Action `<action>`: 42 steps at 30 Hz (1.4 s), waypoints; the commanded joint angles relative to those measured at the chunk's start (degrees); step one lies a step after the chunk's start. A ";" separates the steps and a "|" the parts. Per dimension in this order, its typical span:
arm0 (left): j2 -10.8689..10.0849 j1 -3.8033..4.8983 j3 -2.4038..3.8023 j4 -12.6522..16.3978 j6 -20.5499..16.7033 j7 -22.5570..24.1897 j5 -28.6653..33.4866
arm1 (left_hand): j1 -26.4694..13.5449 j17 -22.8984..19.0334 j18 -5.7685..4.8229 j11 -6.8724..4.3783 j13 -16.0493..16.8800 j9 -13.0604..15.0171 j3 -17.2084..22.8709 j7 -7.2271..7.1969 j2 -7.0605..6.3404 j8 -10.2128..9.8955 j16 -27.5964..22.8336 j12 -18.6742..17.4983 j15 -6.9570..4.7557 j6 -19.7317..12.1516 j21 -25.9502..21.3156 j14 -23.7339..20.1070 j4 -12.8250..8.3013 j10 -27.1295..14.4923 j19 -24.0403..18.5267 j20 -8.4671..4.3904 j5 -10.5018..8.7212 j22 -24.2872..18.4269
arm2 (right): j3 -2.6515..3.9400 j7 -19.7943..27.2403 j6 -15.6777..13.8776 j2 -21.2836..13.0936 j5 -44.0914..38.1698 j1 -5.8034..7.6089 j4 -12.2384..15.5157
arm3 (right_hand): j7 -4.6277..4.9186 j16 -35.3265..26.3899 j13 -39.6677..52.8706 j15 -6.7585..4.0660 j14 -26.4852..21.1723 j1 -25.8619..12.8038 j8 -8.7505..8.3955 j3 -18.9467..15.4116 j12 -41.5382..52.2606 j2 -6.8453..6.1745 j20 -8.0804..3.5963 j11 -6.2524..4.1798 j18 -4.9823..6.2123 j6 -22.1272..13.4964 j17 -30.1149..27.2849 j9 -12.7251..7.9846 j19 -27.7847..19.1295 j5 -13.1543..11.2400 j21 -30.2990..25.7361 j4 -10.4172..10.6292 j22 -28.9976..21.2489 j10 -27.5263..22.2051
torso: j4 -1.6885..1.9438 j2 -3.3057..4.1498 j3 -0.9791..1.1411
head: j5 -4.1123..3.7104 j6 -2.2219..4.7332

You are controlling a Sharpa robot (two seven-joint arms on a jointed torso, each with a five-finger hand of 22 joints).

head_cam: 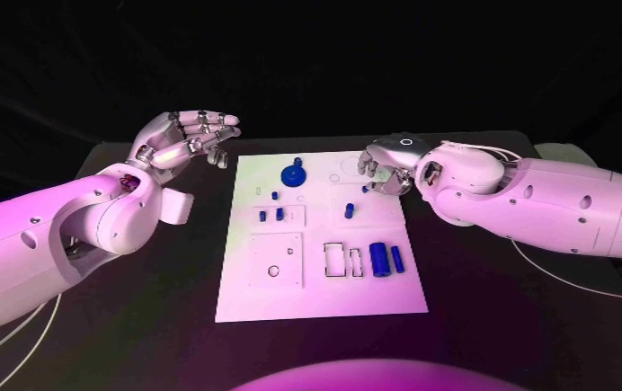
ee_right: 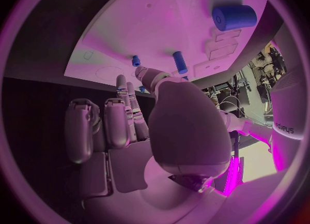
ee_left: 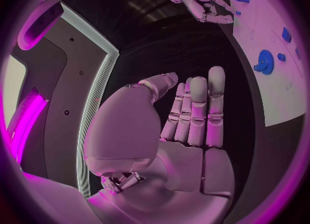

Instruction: Assemble the parts on the task board

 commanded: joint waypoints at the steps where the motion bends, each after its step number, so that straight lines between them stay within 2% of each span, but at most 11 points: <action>1: -0.13 0.02 0.03 0.44 -0.16 2.25 3.39 | 0.06 -0.08 0.91 0.12 0.09 0.02 -0.23 0.08 0.38 0.05 -0.23 0.40 -0.26 -0.03 -0.22 -0.21 0.04 0.24 0.06 -0.53 0.18 -0.06 | 0.00 -1.35 2.48 0.22 -3.06 -0.18 0.08 | -0.34 0.48 0.20 0.00 3.50 0.36 0.08 0.50 0.19 -0.21 0.39 -0.37 -0.65 0.98 0.16 0.22 2.17 -0.17 1.23 -0.04 4.98 0.99 | -0.01 -0.09 -0.02 | -0.02 -0.18; 3: -0.22 0.01 0.03 0.52 -0.20 2.21 3.48 | 0.10 -0.10 0.91 0.15 0.10 0.01 -0.25 0.12 0.40 0.03 -0.24 0.42 -0.26 -0.08 -0.24 -0.23 0.01 0.19 0.07 -0.54 0.19 -0.08 | -0.01 -1.33 2.70 0.41 -3.09 -0.27 0.05 | -0.49 0.60 0.29 -0.12 3.45 0.37 0.34 0.63 0.19 -0.14 0.37 -0.51 -0.73 1.48 0.13 0.40 2.27 -0.13 1.72 -0.11 5.50 1.20 | -0.10 -0.07 0.03 | 0.10 -0.20; 6: -0.30 0.01 0.03 0.60 -0.21 2.11 3.56 | 0.16 -0.11 0.91 0.16 0.11 0.00 -0.26 0.14 0.44 0.02 -0.24 0.45 -0.25 -0.12 -0.27 -0.24 -0.02 0.15 0.09 -0.55 0.20 -0.10 | -0.01 -1.33 3.16 0.72 -3.10 -0.44 -0.05 | -0.68 1.13 0.50 -0.26 3.48 0.56 0.74 0.89 0.27 0.04 0.32 -0.68 -0.91 2.24 0.47 0.66 2.48 0.05 2.59 -0.37 6.42 1.58 | -0.08 -0.10 -0.04 | 0.11 -0.28; 12: -0.40 0.01 0.02 0.70 -0.20 1.78 3.62 | 0.42 -0.16 0.90 0.21 0.15 -0.03 -0.25 0.22 0.58 -0.02 -0.24 0.55 -0.23 -0.23 -0.35 -0.31 -0.19 -0.02 0.16 -0.56 0.25 -0.17 | -0.03 -1.65 3.92 1.34 -3.12 -0.89 -0.66 | -0.83 1.60 0.84 -0.40 3.48 0.72 1.01 1.23 0.42 0.29 0.27 -0.86 -1.04 2.78 0.71 0.91 2.62 0.53 3.26 -0.70 7.13 2.10 | -0.02 -0.10 0.04 | 0.09 -0.27; 20: -0.51 0.01 0.02 0.73 -0.33 1.42 3.63 | 0.57 -0.20 0.89 0.28 0.17 -0.06 -0.28 0.29 0.61 -0.07 -0.24 0.59 -0.19 -0.35 -0.40 -0.36 -0.31 -0.20 0.21 -0.56 0.26 -0.21 | -0.03 -1.93 3.97 2.21 -3.14 -1.56 -1.72 | -1.02 2.28 1.15 -0.61 3.55 0.70 1.29 1.49 0.54 0.62 0.27 -1.07 -1.27 3.30 1.23 1.15 2.97 0.90 4.29 -0.91 8.20 2.57 | -0.10 -0.04 0.16 | 0.22 -0.33; 28: -0.54 0.02 0.02 0.76 -0.47 0.99 3.64 | 0.68 -0.23 0.88 0.34 0.18 -0.10 -0.31 0.36 0.60 -0.13 -0.23 0.62 -0.16 -0.50 -0.44 -0.39 -0.41 -0.37 0.25 -0.56 0.26 -0.25 | -0.04 -1.93 3.81 2.88 -3.26 -2.06 -2.33 | -1.28 3.13 1.55 -0.82 3.67 1.02 1.62 1.98 0.64 1.19 0.15 -1.32 -1.54 3.89 1.88 1.47 3.39 1.17 5.46 -1.56 9.43 3.13 | -0.13 -0.03 0.17 | 0.16 -0.51; 35: -0.52 0.02 0.02 0.68 -0.71 0.72 3.64 | 0.75 -0.26 0.87 0.41 0.19 -0.14 -0.36 0.44 0.61 -0.21 -0.21 0.65 -0.12 -0.68 -0.48 -0.42 -0.48 -0.59 0.30 -0.54 0.26 -0.29 | -0.04 -2.19 4.07 3.27 -3.33 -2.38 -2.79 | -1.69 3.93 2.22 -1.14 3.76 1.26 2.20 2.66 0.78 2.34 -0.10 -1.75 -1.75 4.85 2.39 2.02 3.72 0.72 6.40 -2.47 10.40 4.13 | -0.06 -0.06 0.16 | -0.01 -0.61; 36: -0.52 0.02 0.02 0.67 -0.77 0.67 3.64 | 0.75 -0.26 0.87 0.41 0.19 -0.14 -0.36 0.44 0.61 -0.21 -0.21 0.65 -0.12 -0.68 -0.48 -0.42 -0.48 -0.59 0.30 -0.54 0.26 -0.29 | -0.04 -2.28 4.21 3.31 -3.35 -2.42 -2.85 | -1.76 4.11 2.40 -1.22 3.78 1.44 2.29 3.16 0.73 2.92 -0.16 -1.79 -1.80 4.96 2.51 2.15 3.79 -0.23 6.59 -2.74 10.61 4.26 | -0.07 -0.06 0.16 | -0.02 -0.58; 42: -0.50 0.02 0.02 0.65 -1.09 0.33 3.64 | 0.76 -0.28 0.87 0.45 0.20 -0.16 -0.39 0.48 0.62 -0.24 -0.20 0.67 -0.09 -0.76 -0.51 -0.44 -0.49 -0.69 0.32 -0.52 0.26 -0.31 | -0.04 -2.74 4.70 3.48 -3.69 -2.58 -2.91 | -1.89 4.63 3.11 -1.35 3.80 1.68 2.80 4.41 0.61 4.35 -0.28 -2.00 -1.91 5.32 2.78 2.81 3.94 -0.54 7.06 -3.97 11.12 4.78 | -0.13 -0.09 0.10 | -0.07 -0.63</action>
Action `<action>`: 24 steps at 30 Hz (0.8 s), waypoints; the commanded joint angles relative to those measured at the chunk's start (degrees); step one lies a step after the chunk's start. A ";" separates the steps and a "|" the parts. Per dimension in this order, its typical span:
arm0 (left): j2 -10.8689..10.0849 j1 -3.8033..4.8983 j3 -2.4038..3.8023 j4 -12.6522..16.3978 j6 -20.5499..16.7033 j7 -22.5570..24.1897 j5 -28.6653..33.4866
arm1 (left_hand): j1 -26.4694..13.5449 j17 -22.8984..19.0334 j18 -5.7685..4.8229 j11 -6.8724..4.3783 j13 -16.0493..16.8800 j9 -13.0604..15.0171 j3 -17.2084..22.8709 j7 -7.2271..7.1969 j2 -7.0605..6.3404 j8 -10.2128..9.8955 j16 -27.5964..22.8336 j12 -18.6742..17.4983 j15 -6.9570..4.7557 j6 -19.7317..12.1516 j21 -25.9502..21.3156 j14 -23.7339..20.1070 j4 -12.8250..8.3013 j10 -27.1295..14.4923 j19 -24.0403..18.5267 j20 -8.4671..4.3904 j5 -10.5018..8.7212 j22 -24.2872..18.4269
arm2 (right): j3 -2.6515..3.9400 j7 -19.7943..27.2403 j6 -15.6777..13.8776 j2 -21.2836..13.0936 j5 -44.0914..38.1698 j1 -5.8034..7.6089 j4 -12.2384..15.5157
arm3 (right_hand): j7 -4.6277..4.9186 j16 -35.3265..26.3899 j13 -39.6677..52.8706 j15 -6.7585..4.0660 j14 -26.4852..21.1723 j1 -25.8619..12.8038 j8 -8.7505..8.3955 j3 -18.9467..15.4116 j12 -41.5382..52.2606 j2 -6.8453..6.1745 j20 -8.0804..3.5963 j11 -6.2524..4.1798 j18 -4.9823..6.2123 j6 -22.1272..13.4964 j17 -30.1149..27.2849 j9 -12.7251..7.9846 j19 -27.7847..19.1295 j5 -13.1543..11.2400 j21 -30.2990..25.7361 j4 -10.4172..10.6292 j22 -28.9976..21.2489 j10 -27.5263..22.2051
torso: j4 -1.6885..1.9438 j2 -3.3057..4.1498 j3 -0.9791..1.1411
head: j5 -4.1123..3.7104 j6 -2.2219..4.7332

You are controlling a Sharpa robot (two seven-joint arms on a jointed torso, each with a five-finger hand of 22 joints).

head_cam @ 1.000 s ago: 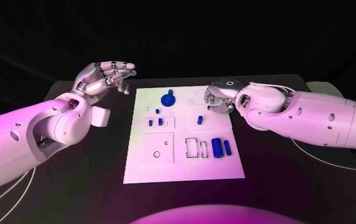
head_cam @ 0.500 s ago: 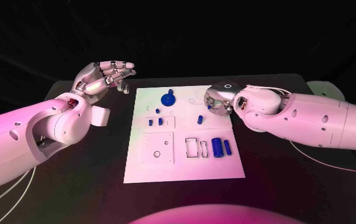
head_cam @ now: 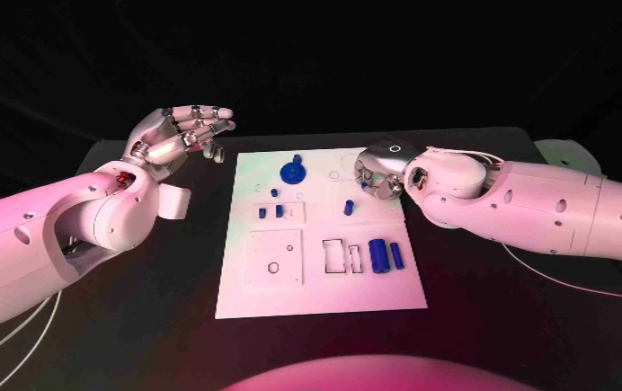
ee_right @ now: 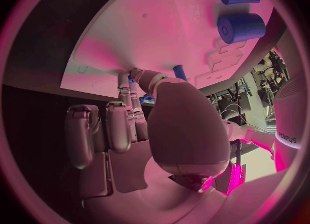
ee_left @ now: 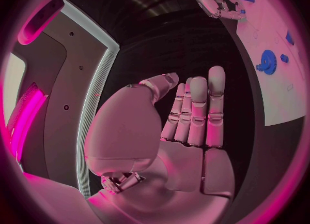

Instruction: Assemble the parts on the task board

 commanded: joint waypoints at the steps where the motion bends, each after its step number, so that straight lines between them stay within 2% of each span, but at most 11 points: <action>1: 0.08 0.03 0.03 0.12 -0.45 -0.18 0.40 | 0.25 -0.07 0.87 0.05 0.10 -0.08 -0.09 0.09 0.12 -0.26 -0.20 0.24 -0.08 -0.38 -0.31 -0.46 -0.19 -0.32 0.12 -0.32 0.26 -0.10 | -0.29 -1.03 1.94 0.16 -1.11 -0.50 -0.18 | 0.01 0.36 0.27 -0.52 3.79 0.41 0.37 0.48 0.18 1.21 -0.29 0.02 -0.55 0.37 2.49 0.30 3.96 0.05 0.25 -0.42 11.21 0.56 | -0.01 -0.04 -0.05 | -0.11 -0.05; 10: 0.17 0.03 0.03 0.05 -0.59 -0.60 0.39 | 0.41 -0.13 0.87 0.14 0.11 -0.14 -0.11 0.19 0.12 -0.36 -0.21 0.29 -0.01 -0.61 -0.39 -0.58 -0.33 -0.64 0.14 -0.28 0.29 -0.16 | -0.29 -1.25 0.47 -0.08 -1.89 -0.57 0.59 | 0.00 0.54 0.65 -0.58 3.79 0.61 0.73 0.88 0.12 1.52 -0.35 -0.06 -0.60 0.54 2.53 0.76 4.04 0.29 0.47 -1.46 11.45 0.83 | 0.01 -0.07 -0.02 | -0.16 -0.03; 24: 0.31 0.03 0.03 -0.10 -0.76 -0.77 0.38 | 0.52 -0.21 0.86 0.29 0.13 -0.23 -0.14 0.33 0.13 -0.50 -0.24 0.36 0.11 -0.93 -0.51 -0.81 -0.47 -1.11 0.11 -0.20 0.33 -0.24 | 0.03 -1.18 -5.48 -1.67 -2.43 -0.13 3.07 | -0.08 0.60 0.91 -0.59 3.78 -0.18 0.98 0.71 0.00 1.38 -0.36 -0.07 -0.62 0.65 2.45 1.11 4.06 -0.08 0.54 -1.64 11.53 0.97 | -0.05 -0.08 -0.04 | -0.43 0.18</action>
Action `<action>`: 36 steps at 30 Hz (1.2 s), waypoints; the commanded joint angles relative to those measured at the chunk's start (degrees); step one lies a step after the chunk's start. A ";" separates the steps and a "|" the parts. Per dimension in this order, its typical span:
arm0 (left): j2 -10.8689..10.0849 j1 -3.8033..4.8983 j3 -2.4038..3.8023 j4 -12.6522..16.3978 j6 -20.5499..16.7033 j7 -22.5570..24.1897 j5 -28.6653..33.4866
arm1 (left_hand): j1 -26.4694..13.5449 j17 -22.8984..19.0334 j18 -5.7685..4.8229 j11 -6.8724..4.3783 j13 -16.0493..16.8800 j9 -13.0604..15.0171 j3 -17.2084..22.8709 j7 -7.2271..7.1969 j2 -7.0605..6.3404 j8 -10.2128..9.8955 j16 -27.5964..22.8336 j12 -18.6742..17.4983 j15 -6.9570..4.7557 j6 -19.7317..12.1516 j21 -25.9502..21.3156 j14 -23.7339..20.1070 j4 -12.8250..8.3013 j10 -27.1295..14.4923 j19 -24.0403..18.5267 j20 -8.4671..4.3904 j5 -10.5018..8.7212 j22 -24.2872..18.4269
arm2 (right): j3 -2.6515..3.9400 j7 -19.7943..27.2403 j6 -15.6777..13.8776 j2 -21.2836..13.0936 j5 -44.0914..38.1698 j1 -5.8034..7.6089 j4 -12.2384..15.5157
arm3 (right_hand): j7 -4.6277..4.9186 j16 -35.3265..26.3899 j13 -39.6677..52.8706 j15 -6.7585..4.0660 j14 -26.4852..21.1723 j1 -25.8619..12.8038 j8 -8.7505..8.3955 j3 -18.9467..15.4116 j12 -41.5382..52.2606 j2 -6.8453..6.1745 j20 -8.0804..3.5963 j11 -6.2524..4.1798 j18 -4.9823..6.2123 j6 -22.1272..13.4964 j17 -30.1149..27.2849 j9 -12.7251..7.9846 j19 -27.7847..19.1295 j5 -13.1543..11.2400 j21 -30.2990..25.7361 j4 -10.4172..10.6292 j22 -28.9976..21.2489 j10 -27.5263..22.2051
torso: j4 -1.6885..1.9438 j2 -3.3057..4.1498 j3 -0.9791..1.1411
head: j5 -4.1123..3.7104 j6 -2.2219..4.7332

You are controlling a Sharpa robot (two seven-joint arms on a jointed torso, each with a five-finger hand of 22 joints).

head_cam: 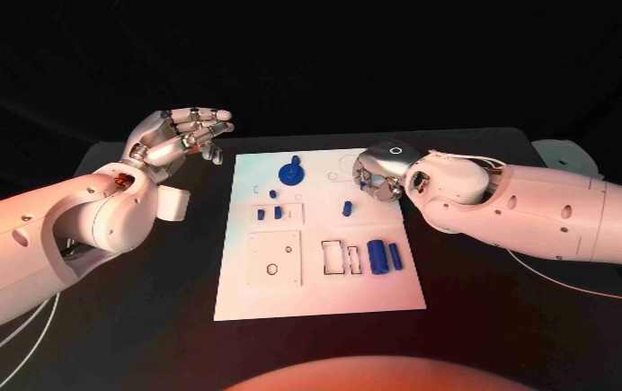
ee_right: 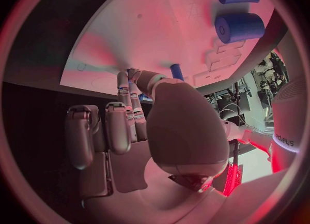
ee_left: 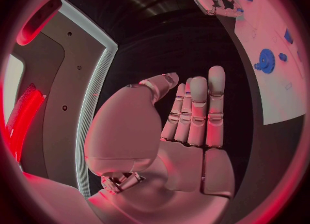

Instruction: Assemble the parts on the task board

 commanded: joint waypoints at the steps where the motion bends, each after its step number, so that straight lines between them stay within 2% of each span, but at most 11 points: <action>1: 0.17 0.03 0.03 0.00 -0.18 0.09 0.33 | 0.52 -0.09 0.86 0.10 0.09 -0.06 0.01 -0.06 0.13 -0.28 -0.24 0.36 0.11 -0.52 -0.29 -0.40 -0.32 -0.49 0.11 -0.20 0.33 -0.07 | 0.15 -0.19 -2.85 -0.25 -1.06 0.22 0.66 | -0.12 0.41 -0.01 -0.40 3.58 -0.72 0.21 -0.08 0.04 0.18 -0.36 -0.10 -0.62 0.28 2.49 0.21 4.05 -0.30 0.22 -0.22 11.54 0.56 | -0.03 -0.04 -0.01 | -0.05 0.02; 9: 0.19 0.02 0.03 -0.16 -0.22 0.03 0.33 | 0.56 -0.14 0.85 0.19 0.10 -0.11 -0.01 0.01 0.12 -0.36 -0.27 0.42 0.18 -0.70 -0.37 -0.58 -0.39 -0.77 0.05 -0.14 0.35 -0.12 | 0.48 -0.32 -4.01 -2.26 -0.71 0.73 3.34 | -0.28 0.57 0.25 -0.45 3.59 -1.58 0.33 -0.18 -0.12 0.07 -0.38 -0.18 -0.64 0.24 2.53 0.48 4.08 -1.20 0.30 -0.16 11.63 0.68 | -0.05 0.03 0.00 | 0.06 0.07; 14: 0.14 0.02 0.03 -0.17 -0.17 0.00 0.33 | 0.57 -0.15 0.85 0.21 0.11 -0.12 -0.01 0.03 0.12 -0.37 -0.28 0.44 0.20 -0.75 -0.39 -0.63 -0.41 -0.84 0.03 -0.13 0.36 -0.14 | 0.61 -0.24 -4.95 -3.93 0.06 1.08 7.85 | -0.30 0.61 0.29 -0.45 3.59 -1.71 0.34 -0.18 -0.15 0.06 -0.39 -0.19 -0.65 0.23 2.55 0.52 4.09 -1.35 0.33 -0.13 11.66 0.69 | -0.15 0.04 -0.01 | 0.47 0.20; 18: 0.25 0.01 0.03 -0.33 -0.11 -0.01 0.32 | 0.57 -0.15 0.85 0.21 0.11 -0.12 -0.01 0.03 0.12 -0.37 -0.28 0.44 0.20 -0.75 -0.39 -0.63 -0.41 -0.84 0.03 -0.13 0.36 -0.14 | 0.66 0.09 -6.09 -4.06 0.49 1.15 11.92 | -0.31 0.65 0.31 -0.46 3.60 -1.76 0.35 -0.17 -0.16 0.07 -0.39 -0.19 -0.65 0.23 2.60 0.54 4.10 -1.40 0.36 -0.12 11.69 0.70 | -0.20 -0.02 0.09 | 1.28 0.24; 21: 0.40 0.01 0.01 -0.49 -0.05 0.00 0.32 | 0.60 -0.18 0.85 0.24 0.12 -0.14 -0.02 0.05 0.11 -0.40 -0.29 0.46 0.23 -0.81 -0.43 -0.70 -0.45 -0.94 0.01 -0.11 0.36 -0.15 | 0.67 0.31 -6.46 -3.52 0.69 1.07 13.84 | -0.32 0.64 0.32 -0.46 3.59 -1.79 0.35 -0.17 -0.16 0.08 -0.39 -0.20 -0.62 0.22 2.57 0.55 4.04 -1.43 0.24 -0.11 11.57 0.70 | 0.07 -0.04 0.05 | 1.92 0.16; 25: 0.59 -0.01 -0.06 -0.68 0.01 0.01 0.32 | 0.60 -0.18 0.85 0.24 0.12 -0.14 -0.02 0.05 0.11 -0.40 -0.29 0.46 0.23 -0.81 -0.43 -0.70 -0.45 -0.94 0.01 -0.11 0.36 -0.15 | 0.67 0.63 -6.58 -1.83 0.89 0.64 15.76 | -0.32 0.67 0.33 -0.46 3.60 -1.81 0.35 -0.16 -0.17 0.09 -0.39 -0.20 -0.60 0.22 2.61 0.55 4.01 -1.44 0.19 -0.10 11.53 0.71 | 0.09 -0.11 -0.02 | 3.18 0.06; 29: 0.83 -0.02 -0.14 -0.79 0.08 -0.04 0.32 | 0.60 -0.18 0.85 0.24 0.12 -0.14 -0.02 0.05 0.11 -0.40 -0.29 0.46 0.23 -0.81 -0.43 -0.70 -0.45 -0.94 0.01 -0.11 0.36 -0.15 | 0.56 0.95 -6.29 0.47 0.97 -0.11 16.40 | -0.33 0.66 0.34 -0.46 3.60 -1.82 0.35 -0.16 -0.18 0.10 -0.39 -0.20 -0.59 0.22 2.60 0.56 3.99 -1.44 0.15 -0.10 11.49 0.71 | 0.20 -0.08 -0.21 | 4.79 -0.39; 33: 1.07 -0.03 -0.21 -0.85 0.06 -0.07 0.32 | 0.62 -0.19 0.86 0.25 0.12 -0.15 -0.02 0.06 0.12 -0.40 -0.29 0.49 0.24 -0.83 -0.45 -0.74 -0.46 -0.99 0.00 -0.10 0.37 -0.17 | 0.35 1.27 -5.93 2.70 0.96 -1.35 15.93 | -0.33 0.67 0.34 -0.46 3.60 -1.84 0.36 -0.15 -0.18 0.11 -0.40 -0.20 -0.60 0.21 2.60 0.57 4.01 -1.44 0.18 -0.09 11.52 0.71 | 0.02 0.00 -0.14 | 5.67 -0.62; 36: 1.24 -0.03 -0.25 -0.77 0.07 -0.09 0.32 | 0.61 -0.19 0.85 0.26 0.13 -0.15 -0.03 0.07 0.12 -0.40 -0.29 0.50 0.25 -0.84 -0.46 -0.76 -0.47 -1.02 -0.01 -0.09 0.36 -0.17 | 0.14 1.54 -5.54 4.55 0.93 -2.51 14.97 | -0.33 0.66 0.35 -0.47 3.59 -1.85 0.35 -0.15 -0.19 0.13 -0.40 -0.20 -0.58 0.21 2.58 0.57 3.96 -1.44 0.09 -0.09 11.43 0.71 | 0.04 0.00 -0.17 | 6.14 -0.78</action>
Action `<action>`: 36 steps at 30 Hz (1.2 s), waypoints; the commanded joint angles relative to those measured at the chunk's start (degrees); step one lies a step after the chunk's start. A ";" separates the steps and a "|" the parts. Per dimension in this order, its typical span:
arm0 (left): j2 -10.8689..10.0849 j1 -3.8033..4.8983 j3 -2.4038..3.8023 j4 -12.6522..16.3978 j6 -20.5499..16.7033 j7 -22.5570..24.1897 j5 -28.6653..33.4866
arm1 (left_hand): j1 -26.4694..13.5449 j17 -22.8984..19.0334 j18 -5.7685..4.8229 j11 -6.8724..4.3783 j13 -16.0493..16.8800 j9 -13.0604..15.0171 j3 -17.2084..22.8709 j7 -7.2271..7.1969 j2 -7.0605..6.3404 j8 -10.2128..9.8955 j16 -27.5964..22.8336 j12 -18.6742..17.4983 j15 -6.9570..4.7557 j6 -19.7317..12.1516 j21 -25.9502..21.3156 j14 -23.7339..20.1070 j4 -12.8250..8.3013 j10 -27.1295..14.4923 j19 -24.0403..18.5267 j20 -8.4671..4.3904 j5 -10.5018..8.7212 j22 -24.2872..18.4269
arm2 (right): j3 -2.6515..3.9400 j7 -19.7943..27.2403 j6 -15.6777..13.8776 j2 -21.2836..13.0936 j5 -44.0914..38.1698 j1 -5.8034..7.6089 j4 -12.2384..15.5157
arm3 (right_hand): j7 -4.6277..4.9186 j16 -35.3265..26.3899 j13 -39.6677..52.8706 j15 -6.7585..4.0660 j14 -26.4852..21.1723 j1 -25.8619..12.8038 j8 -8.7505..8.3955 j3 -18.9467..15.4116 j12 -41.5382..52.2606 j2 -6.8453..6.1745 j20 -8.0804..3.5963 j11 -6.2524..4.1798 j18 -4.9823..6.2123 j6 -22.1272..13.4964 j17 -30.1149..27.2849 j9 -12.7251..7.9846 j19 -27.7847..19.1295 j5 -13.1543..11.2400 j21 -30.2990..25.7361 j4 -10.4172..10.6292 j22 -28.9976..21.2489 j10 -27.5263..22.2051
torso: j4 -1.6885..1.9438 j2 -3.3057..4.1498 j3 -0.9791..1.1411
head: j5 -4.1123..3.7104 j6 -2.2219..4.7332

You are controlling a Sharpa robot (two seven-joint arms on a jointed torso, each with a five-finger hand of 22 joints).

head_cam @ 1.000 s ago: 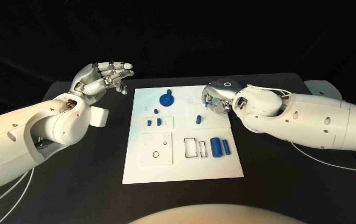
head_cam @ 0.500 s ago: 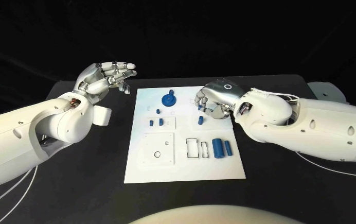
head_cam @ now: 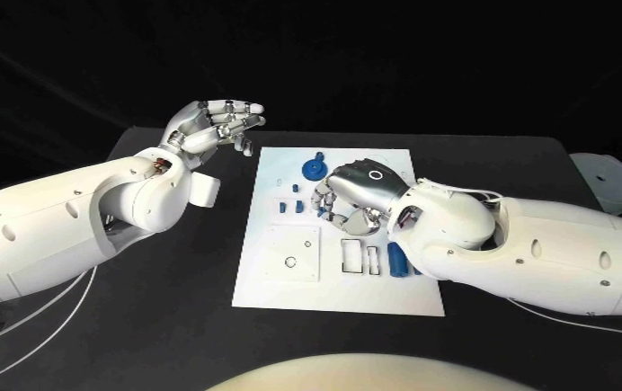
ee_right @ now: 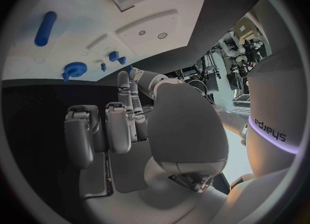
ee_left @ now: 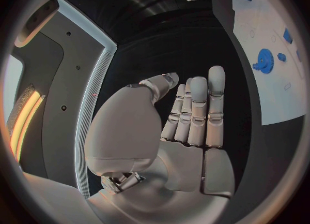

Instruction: Assemble the parts on the task board

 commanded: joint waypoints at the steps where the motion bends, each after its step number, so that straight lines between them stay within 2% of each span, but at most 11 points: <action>1: 0.30 0.03 0.01 0.15 0.23 0.24 0.30 | 0.61 -0.10 0.86 0.05 0.08 -0.10 0.06 0.08 0.12 -0.18 -0.30 0.29 -0.06 -0.42 -0.23 -0.45 -0.37 -0.40 -0.01 -0.09 0.36 -0.07 | -0.20 1.01 0.52 1.62 -0.19 -1.12 -1.10 | 0.02 0.20 0.06 -0.27 3.79 -0.47 0.15 -0.13 -0.25 0.03 -0.40 0.00 -0.57 0.30 2.54 0.09 3.91 -0.25 0.01 -0.09 11.32 0.11 | -0.08 0.09 -0.03 | 0.81 -0.26; 6: 0.59 0.03 -0.01 0.25 0.22 0.22 0.30 | 0.61 -0.10 0.86 0.05 0.08 -0.10 0.06 0.08 0.12 -0.18 -0.30 0.29 -0.06 -0.42 -0.23 -0.45 -0.37 -0.40 -0.01 -0.09 0.36 -0.07 | -0.46 1.22 1.16 3.92 -0.36 -2.59 -3.10 | 0.03 0.22 0.07 -0.28 3.79 -0.50 0.15 -0.12 -0.27 0.04 -0.40 0.00 -0.55 0.28 2.56 0.10 3.89 -0.24 -0.03 -0.08 11.28 0.10 | -0.09 0.09 -0.04 | 1.51 -0.72; 11: 0.76 0.04 -0.02 0.31 0.28 0.13 0.29 | 0.61 -0.10 0.86 0.05 0.08 -0.10 0.06 0.08 0.12 -0.18 -0.30 0.29 -0.06 -0.42 -0.23 -0.45 -0.37 -0.40 -0.01 -0.09 0.36 -0.07 | -0.70 1.09 1.78 5.29 -0.77 -3.56 -4.66 | 0.03 0.22 0.07 -0.28 3.79 -0.50 0.15 -0.12 -0.27 0.04 -0.40 0.00 -0.55 0.28 2.56 0.10 3.89 -0.24 -0.03 -0.08 11.28 0.10 | 0.01 0.12 0.04 | 2.08 -1.11; 14: 0.79 0.04 -0.02 0.32 0.26 0.09 0.29 | 0.61 -0.10 0.86 0.05 0.08 -0.10 0.06 0.08 0.12 -0.18 -0.30 0.29 -0.06 -0.42 -0.23 -0.45 -0.37 -0.40 -0.01 -0.09 0.36 -0.07 | -0.78 0.96 2.02 5.76 -1.03 -3.96 -5.33 | 0.04 0.18 0.10 -0.27 3.77 -0.63 0.13 -0.14 -0.32 0.05 -0.40 0.02 -0.53 0.21 2.48 0.12 3.85 -0.21 -0.10 -0.04 11.21 0.06 | -0.05 0.12 0.06 | 2.24 -1.22; 21: 0.75 0.04 -0.02 0.30 0.25 -0.02 0.27 | 0.61 -0.10 0.86 0.05 0.08 -0.10 0.06 0.08 0.12 -0.18 -0.30 0.29 -0.06 -0.42 -0.23 -0.45 -0.37 -0.40 -0.01 -0.09 0.36 -0.07 | -0.86 0.95 2.38 6.21 -1.35 -4.30 -5.85 | 0.04 0.26 0.14 -0.26 3.78 -0.85 0.12 -0.18 -0.38 0.04 -0.40 0.04 -0.54 0.14 2.56 0.16 3.86 -0.25 -0.07 0.03 11.25 0.04 | -0.06 0.17 0.09 | 2.51 -1.71; 36: 0.76 0.04 -0.03 0.28 0.35 -0.19 0.24 | 0.59 -0.13 0.86 0.08 0.11 -0.11 0.02 0.08 0.14 -0.17 -0.29 0.37 -0.02 -0.45 -0.28 -0.53 -0.37 -0.50 -0.04 -0.06 0.35 -0.10 | -1.08 0.87 3.57 6.80 -1.44 -4.64 -6.74 | 0.03 0.27 0.18 -0.26 3.77 -1.00 0.12 -0.23 -0.41 0.03 -0.40 0.04 -0.54 0.10 2.55 0.19 3.86 -0.34 -0.08 0.07 11.24 0.03 | -0.04 0.12 0.07 | 2.67 -2.04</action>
